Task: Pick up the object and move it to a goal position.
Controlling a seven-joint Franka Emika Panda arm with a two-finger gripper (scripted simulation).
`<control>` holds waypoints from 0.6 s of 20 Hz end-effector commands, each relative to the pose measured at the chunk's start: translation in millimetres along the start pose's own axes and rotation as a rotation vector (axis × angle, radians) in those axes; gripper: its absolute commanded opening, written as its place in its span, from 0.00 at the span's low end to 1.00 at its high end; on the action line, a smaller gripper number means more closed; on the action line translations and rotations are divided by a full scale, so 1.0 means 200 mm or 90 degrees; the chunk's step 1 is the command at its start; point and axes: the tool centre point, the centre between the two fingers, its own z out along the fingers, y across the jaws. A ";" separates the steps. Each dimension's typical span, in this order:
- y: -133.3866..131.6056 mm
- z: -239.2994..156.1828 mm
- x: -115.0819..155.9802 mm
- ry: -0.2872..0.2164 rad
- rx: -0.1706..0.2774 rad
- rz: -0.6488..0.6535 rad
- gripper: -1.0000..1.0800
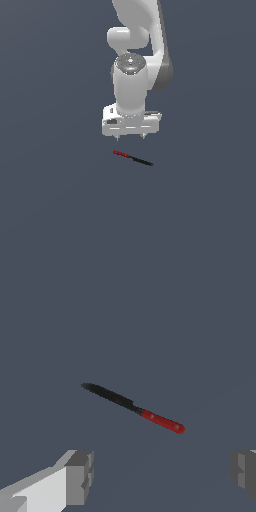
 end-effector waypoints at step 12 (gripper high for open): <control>0.00 0.19 0.02 -0.011 -0.011 -0.211 0.96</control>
